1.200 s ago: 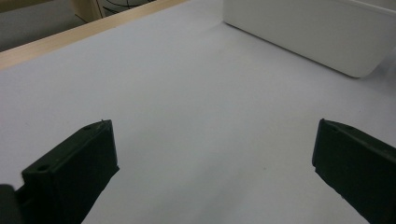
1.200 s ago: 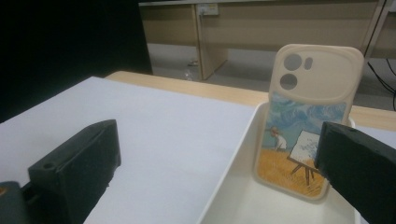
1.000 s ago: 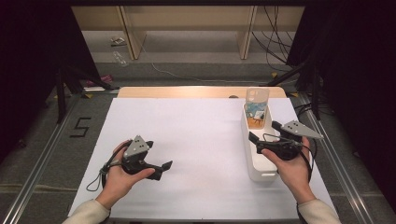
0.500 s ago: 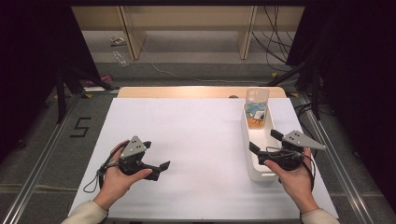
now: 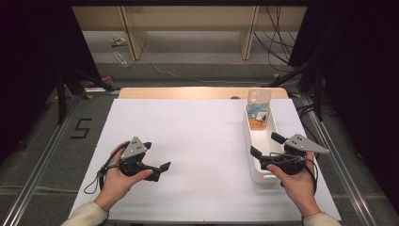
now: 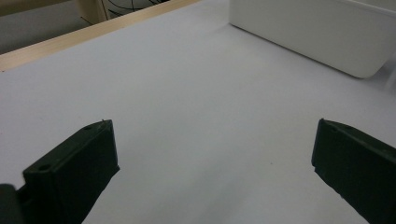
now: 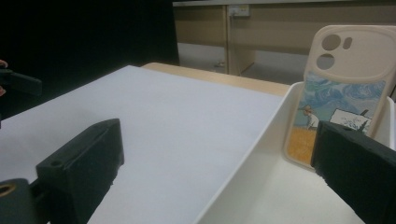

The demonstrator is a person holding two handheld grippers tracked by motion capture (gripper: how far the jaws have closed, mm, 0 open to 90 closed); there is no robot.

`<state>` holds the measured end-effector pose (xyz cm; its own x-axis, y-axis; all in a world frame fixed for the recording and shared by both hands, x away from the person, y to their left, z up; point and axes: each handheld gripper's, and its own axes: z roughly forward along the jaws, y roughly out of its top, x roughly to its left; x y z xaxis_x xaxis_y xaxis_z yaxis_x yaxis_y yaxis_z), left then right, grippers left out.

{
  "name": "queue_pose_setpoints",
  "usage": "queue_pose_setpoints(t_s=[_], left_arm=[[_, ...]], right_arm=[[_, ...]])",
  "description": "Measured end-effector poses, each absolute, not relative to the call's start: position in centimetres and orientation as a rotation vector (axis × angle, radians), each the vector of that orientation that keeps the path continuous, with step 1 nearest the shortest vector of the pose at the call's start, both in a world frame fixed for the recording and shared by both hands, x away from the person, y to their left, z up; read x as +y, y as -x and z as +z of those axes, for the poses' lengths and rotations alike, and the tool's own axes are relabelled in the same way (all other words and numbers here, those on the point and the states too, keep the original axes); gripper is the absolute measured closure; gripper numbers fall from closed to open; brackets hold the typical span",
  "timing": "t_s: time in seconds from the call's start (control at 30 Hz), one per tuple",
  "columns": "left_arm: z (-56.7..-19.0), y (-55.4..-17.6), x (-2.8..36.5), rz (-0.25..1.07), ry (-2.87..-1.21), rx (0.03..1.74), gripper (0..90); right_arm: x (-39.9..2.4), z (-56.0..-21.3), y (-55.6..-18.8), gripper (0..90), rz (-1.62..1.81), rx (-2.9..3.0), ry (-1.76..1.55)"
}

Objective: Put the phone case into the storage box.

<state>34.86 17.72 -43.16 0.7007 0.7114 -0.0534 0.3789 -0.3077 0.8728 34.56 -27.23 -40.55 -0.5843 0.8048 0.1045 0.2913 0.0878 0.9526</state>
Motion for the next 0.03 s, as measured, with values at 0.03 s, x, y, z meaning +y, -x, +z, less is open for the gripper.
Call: queue_pose_setpoints(t_s=[0.03], left_arm=[[-43.16, -34.88, 17.75, 0.428, -1.93, 0.844, 0.0]], right_arm=[[-27.23, -40.52, -34.54, 3.6, 1.516, 1.922, -1.072]])
